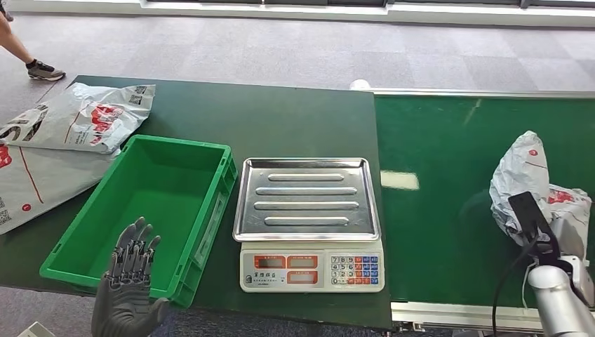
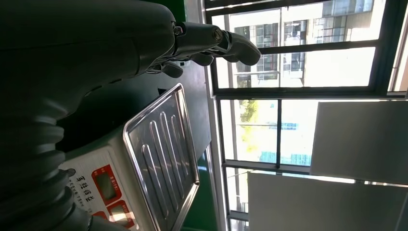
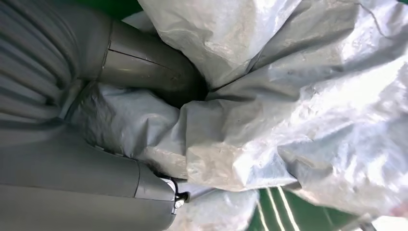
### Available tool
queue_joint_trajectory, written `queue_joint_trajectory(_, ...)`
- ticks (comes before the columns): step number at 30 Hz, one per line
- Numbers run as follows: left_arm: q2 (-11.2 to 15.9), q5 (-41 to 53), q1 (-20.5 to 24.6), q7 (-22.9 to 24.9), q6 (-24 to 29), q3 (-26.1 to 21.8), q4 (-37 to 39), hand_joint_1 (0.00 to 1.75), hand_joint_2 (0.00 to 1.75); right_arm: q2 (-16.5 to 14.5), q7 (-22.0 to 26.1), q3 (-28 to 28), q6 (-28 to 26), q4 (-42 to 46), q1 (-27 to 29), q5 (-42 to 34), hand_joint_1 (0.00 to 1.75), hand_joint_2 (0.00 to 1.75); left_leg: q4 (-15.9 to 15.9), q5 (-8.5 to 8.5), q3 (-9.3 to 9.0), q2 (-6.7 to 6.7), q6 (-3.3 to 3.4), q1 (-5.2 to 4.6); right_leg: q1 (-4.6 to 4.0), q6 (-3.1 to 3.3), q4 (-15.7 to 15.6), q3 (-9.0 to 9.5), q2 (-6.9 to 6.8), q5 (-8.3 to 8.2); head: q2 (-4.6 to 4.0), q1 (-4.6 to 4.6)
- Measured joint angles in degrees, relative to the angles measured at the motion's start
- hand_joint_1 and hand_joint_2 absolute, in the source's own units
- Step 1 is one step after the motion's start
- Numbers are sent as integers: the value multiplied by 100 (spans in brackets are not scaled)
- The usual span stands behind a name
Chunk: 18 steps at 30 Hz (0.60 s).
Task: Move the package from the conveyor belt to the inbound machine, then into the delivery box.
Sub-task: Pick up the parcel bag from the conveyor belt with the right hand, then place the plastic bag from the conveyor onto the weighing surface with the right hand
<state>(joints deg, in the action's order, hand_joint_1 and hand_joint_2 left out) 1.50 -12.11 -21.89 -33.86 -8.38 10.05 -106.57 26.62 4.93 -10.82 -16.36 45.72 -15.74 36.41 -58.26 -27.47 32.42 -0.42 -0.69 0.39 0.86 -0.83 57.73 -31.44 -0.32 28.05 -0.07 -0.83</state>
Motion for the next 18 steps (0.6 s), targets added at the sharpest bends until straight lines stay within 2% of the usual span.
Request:
queue_joint_trajectory(4,-74,82,6,-122,102,-6,10,0,175,-386,1047,-44,-1066,1282,360,-496,175,175,2,-1,6,3,-1,1,-6,2,2,-6,2,1,0,0)
queue_joint_trajectory(7,-110,137,23,-252,242,-3,42,0,175,-832,1389,169,-1337,2623,667,-513,175,175,7,0,6,6,-5,1,-13,7,2,-9,5,5,0,-1)
queue_joint_trajectory(9,-114,156,39,-347,321,3,72,0,175,-1021,1398,603,-1189,3319,757,-123,175,175,10,4,5,8,-11,2,-16,10,3,-11,9,5,0,-2)
queue_joint_trajectory(14,-74,177,149,-552,405,11,206,0,175,-1218,964,2269,-361,4323,666,1685,175,175,12,13,-3,13,-23,15,-26,21,4,-14,15,-1,0,-3)
queue_joint_trajectory(18,-40,180,162,-593,405,11,284,0,175,-1257,792,3031,-310,4646,578,1859,175,175,12,20,2,-1,-20,17,-22,22,4,-11,-5,-2,0,-3)
